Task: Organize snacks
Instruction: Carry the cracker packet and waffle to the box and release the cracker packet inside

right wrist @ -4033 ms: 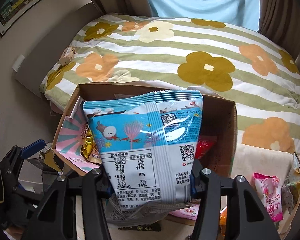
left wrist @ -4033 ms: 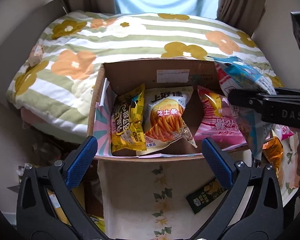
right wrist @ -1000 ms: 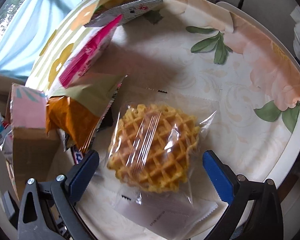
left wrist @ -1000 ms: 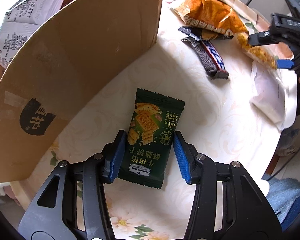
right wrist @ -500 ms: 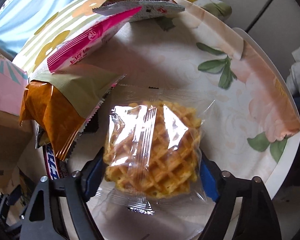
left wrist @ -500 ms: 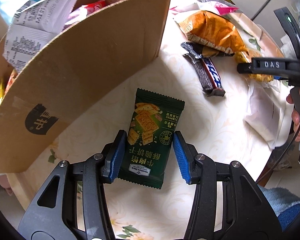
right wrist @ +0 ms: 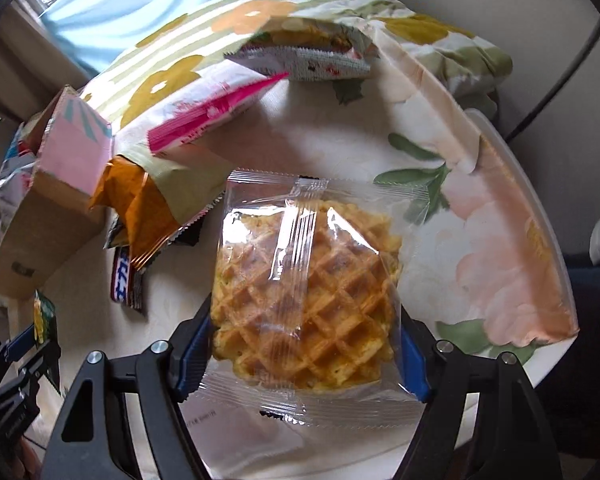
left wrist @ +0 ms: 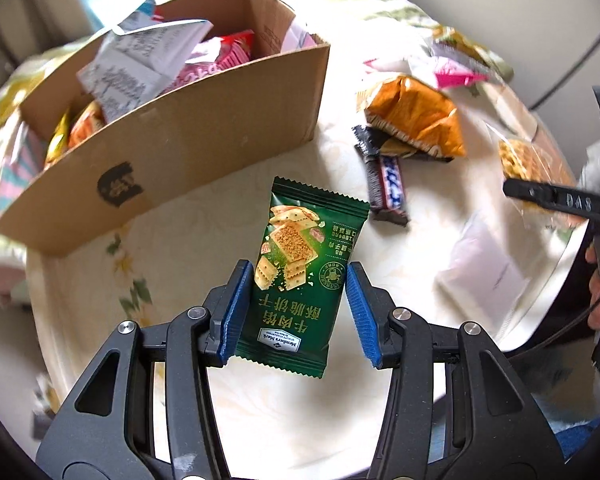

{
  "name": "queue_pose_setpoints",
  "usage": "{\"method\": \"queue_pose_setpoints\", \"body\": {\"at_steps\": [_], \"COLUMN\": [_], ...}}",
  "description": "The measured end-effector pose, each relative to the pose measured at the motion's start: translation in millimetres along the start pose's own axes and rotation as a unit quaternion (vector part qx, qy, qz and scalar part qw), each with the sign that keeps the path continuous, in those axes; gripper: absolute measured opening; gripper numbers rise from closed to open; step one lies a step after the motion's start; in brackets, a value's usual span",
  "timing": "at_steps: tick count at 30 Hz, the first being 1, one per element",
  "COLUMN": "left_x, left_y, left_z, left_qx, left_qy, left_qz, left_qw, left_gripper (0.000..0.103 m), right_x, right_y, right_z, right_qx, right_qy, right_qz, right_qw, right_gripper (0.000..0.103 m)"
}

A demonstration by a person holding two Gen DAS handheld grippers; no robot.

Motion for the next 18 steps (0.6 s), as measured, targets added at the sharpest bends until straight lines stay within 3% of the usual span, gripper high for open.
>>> {"method": "queue_pose_setpoints", "body": {"at_steps": [2,8,11,18], "left_x": [-2.4,2.9,12.5,63.7], "left_y": [3.0,4.2,-2.2,-20.7], "left_z": [11.6,50.4,69.9,120.0], "left_qx": [-0.010,-0.047,-0.065,-0.109], "left_qy": [0.000,-0.029,-0.049,-0.096], "left_qz": [0.029,0.092,0.118,0.174], "left_qw": [0.9995,0.9943,0.9897,0.9739], "left_gripper": [0.044,0.044,0.044,0.044], "right_x": [14.5,40.2,51.5,129.1], "right_y": [11.3,-13.3,-20.7,-33.7], "right_z": [11.2,47.7,71.5,102.2], "right_qx": [-0.009,-0.044,-0.065,-0.088], "right_qy": [-0.010,-0.053,-0.078,-0.138], "right_qz": [0.023,0.097,0.130,0.202], "right_qw": [1.000,0.993,0.986,0.966], "right_gripper": [0.073,0.073,0.073,0.073]}}
Point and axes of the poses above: each gripper's, at about its wrist camera, not at the fingertips, and z roughly against the way its jaws point, x to its left, y to its underside, the point moved 4 cm from there along -z, roughly the way its jaws point, and after that the axes turned 7 degrees about -z, right-handed, at the moved point
